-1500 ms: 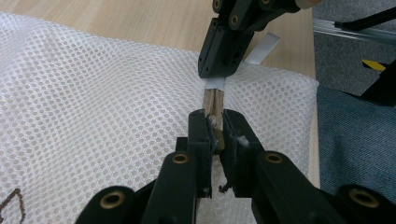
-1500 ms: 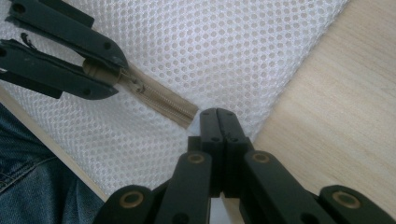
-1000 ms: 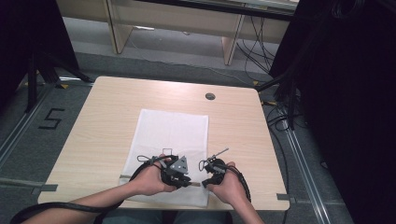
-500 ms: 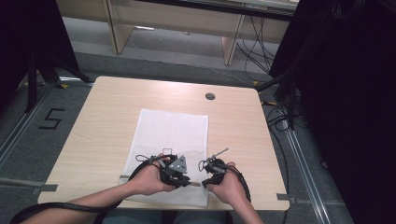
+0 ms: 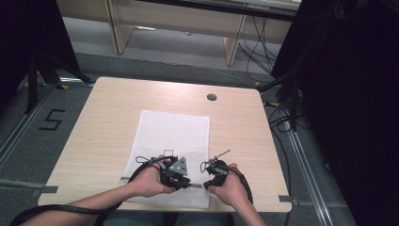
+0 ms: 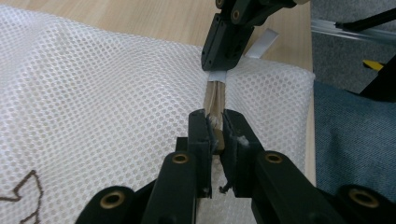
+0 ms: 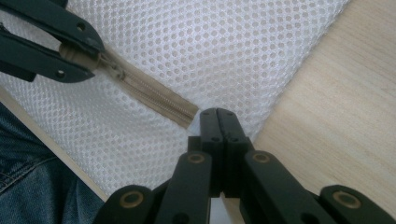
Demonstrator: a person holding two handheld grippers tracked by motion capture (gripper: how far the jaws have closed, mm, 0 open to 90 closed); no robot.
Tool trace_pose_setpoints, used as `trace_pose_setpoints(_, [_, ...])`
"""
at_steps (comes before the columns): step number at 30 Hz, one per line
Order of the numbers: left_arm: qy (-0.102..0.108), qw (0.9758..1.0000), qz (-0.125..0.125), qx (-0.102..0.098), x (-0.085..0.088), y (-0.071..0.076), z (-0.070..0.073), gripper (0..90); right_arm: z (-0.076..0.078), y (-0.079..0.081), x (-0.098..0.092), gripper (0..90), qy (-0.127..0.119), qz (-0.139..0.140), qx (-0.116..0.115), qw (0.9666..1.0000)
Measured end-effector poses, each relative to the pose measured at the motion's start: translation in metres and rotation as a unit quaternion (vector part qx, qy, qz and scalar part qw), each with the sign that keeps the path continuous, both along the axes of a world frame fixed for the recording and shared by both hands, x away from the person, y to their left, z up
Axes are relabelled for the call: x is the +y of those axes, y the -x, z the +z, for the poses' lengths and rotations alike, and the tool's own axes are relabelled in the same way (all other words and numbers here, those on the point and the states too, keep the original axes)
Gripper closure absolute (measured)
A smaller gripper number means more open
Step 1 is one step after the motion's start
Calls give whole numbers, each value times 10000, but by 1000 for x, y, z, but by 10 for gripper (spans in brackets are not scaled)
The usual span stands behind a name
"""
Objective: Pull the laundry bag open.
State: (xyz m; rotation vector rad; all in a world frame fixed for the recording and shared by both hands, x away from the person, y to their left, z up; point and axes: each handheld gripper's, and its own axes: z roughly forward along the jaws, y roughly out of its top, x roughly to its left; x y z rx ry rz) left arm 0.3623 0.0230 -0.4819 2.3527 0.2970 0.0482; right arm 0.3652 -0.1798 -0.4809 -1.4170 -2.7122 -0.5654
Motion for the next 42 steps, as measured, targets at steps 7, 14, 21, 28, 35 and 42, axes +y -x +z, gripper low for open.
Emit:
trace_pose_setpoints(7, [39,9999,87,82,4,1,0,817,0,0,1,900,-10,-13,23,10000])
trace_pose_setpoints(14, [5,10000,52,5,7,0,1,817,0,0,0,900,1,-6,1,10000])
trace_pose_setpoints(21, [49,9999,121,61,8,2,0,817,0,0,-1,900,-8,9,-2,10000])
trace_pose_setpoints(28, [59,9999,119,56,11,3,1,817,-1,0,-1,900,-13,32,-39,10000])
trace_pose_setpoints(35, [28,9999,97,33,15,2,1,817,0,1,1,900,-5,-33,16,10000])
trace_pose_setpoints(42, [22,9999,109,19,16,3,1,817,0,1,1,900,29,-29,-14,10000])
